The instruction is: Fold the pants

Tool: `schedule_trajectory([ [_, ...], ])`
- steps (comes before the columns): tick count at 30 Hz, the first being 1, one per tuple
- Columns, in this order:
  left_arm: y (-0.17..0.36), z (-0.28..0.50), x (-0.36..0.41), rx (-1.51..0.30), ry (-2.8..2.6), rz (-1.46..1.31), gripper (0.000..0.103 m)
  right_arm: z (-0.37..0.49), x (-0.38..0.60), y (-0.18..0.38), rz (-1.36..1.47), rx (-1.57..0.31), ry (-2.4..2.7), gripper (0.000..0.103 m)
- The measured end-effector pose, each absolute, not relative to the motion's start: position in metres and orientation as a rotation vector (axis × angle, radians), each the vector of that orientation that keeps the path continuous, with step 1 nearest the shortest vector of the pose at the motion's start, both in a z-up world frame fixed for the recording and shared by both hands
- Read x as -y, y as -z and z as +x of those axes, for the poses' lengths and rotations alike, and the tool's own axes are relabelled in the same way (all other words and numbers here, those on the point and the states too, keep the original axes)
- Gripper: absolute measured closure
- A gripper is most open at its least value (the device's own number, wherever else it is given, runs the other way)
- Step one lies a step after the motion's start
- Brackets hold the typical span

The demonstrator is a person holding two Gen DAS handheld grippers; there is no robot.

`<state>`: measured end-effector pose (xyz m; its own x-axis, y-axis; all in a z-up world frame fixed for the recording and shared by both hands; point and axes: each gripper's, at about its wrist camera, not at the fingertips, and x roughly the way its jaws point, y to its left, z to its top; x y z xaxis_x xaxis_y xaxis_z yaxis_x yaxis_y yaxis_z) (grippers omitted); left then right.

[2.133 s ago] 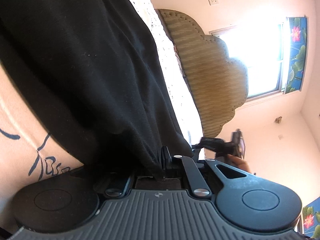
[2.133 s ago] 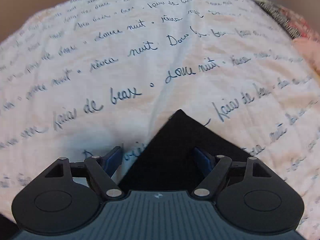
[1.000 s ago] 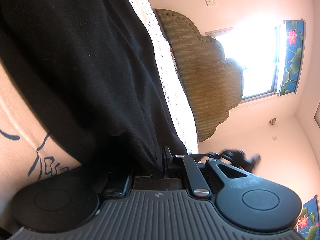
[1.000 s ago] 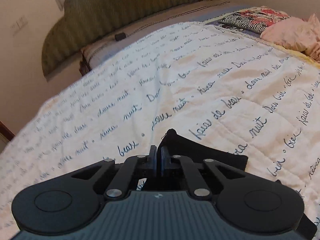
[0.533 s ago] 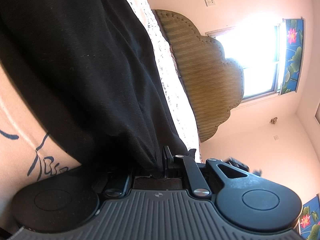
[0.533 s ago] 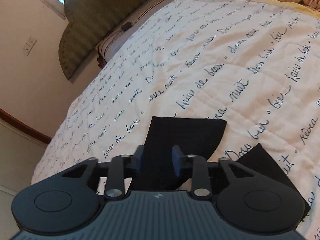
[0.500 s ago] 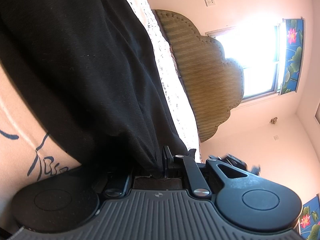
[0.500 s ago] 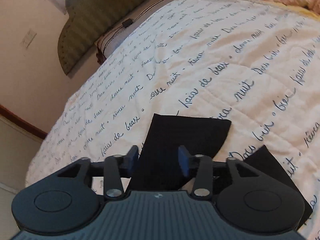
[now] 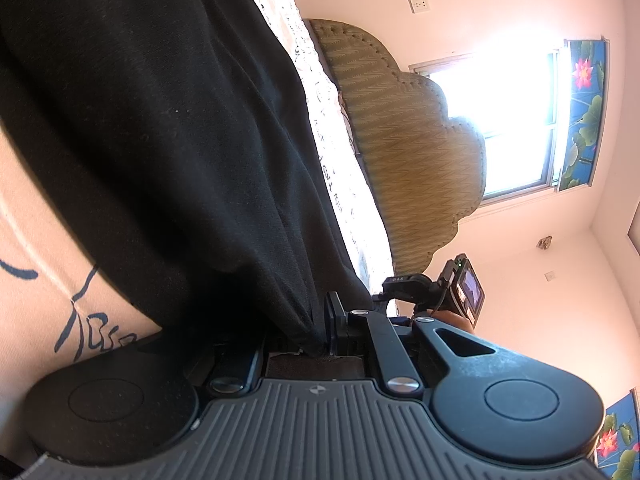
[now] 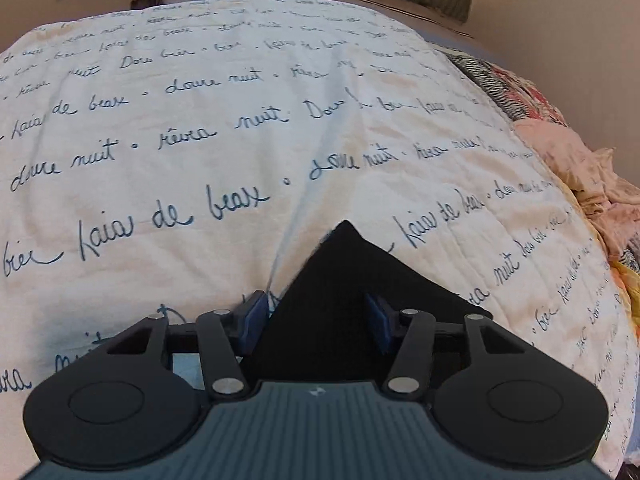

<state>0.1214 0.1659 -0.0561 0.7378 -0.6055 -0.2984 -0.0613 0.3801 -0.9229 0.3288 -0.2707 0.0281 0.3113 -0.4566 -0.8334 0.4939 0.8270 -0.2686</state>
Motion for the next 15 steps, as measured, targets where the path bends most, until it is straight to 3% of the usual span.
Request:
schedule_trajectory([
  [10, 0.057, 0.122, -0.167, -0.684, 0.385, -1.146, 0.081, 0.345, 0.261, -0.019, -0.048, -1.150, 0.635, 0.054],
  [11, 0.057, 0.122, -0.167, -0.684, 0.384, -1.144, 0.081, 0.346, 0.262, -0.019, -0.026, -1.143, 0.604, 0.064],
  [12, 0.057, 0.122, -0.167, -0.684, 0.384, -1.143, 0.081, 0.346, 0.264, -0.020, 0.019, -1.139, 0.586, 0.083],
  [13, 0.058, 0.122, -0.167, -0.684, 0.384, -1.143, 0.081, 0.345, 0.265, -0.021, 0.049, -1.136, 0.583, 0.092],
  [15, 0.058, 0.122, -0.167, -0.684, 0.384, -1.142, 0.081, 0.338, 0.271, -0.024, 0.110, -1.104, 0.582, 0.096],
])
